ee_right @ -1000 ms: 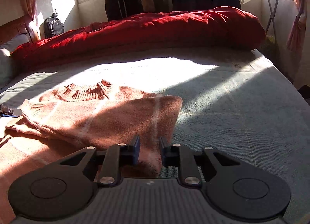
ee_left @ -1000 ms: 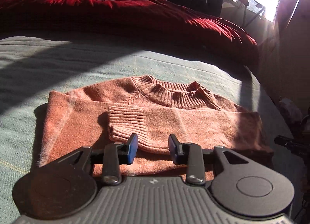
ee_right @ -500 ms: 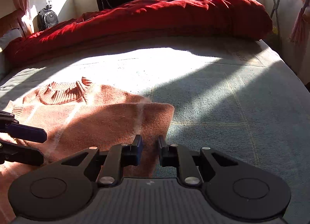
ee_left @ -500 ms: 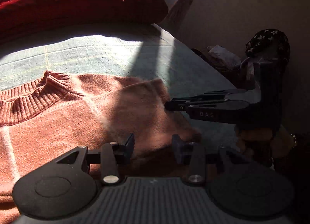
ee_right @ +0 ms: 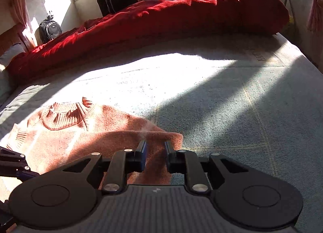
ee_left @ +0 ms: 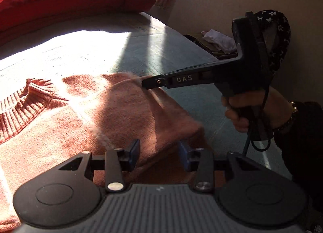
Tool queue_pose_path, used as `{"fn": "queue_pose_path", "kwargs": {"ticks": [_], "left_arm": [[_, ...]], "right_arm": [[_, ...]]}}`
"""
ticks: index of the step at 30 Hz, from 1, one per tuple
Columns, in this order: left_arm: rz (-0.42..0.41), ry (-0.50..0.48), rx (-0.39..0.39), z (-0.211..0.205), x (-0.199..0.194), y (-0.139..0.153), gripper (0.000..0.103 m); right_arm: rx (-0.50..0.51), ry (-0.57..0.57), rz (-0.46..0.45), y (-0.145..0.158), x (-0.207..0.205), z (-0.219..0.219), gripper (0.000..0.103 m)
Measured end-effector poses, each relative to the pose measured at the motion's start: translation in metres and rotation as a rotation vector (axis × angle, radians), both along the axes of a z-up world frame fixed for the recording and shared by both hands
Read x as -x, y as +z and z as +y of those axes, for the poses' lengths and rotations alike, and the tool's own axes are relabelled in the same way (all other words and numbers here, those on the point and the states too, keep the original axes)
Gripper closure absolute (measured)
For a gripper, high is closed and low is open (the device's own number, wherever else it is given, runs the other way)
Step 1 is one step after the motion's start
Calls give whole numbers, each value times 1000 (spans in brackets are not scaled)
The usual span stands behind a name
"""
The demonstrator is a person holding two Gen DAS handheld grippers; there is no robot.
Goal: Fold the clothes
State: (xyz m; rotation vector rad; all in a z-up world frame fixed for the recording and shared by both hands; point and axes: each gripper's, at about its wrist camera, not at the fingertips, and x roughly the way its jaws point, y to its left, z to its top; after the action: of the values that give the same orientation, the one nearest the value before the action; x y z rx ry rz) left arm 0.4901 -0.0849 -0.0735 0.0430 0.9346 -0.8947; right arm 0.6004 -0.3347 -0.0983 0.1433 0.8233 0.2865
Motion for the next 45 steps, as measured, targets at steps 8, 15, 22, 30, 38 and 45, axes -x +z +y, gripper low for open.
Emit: {"fn": "queue_pose_path", "kwargs": {"ticks": [8, 15, 22, 30, 38, 45], "left_arm": [[50, -33, -11, 5, -6, -2, 62], [-22, -24, -106, 30, 2, 24, 62], [29, 49, -154, 54, -1, 9, 62], [8, 44, -195, 66, 10, 20, 61], [30, 182, -193, 106, -11, 13, 61], [25, 186, -213, 131, -5, 14, 61]], "right_arm": [[-3, -18, 70, -11, -33, -1, 84], [14, 80, 111, 14, -10, 4, 82], [62, 139, 173, 5, 15, 23, 81], [108, 150, 196, 17, 45, 30, 79], [110, 188, 199, 23, 50, 57, 78], [120, 208, 213, 26, 56, 63, 75]]}}
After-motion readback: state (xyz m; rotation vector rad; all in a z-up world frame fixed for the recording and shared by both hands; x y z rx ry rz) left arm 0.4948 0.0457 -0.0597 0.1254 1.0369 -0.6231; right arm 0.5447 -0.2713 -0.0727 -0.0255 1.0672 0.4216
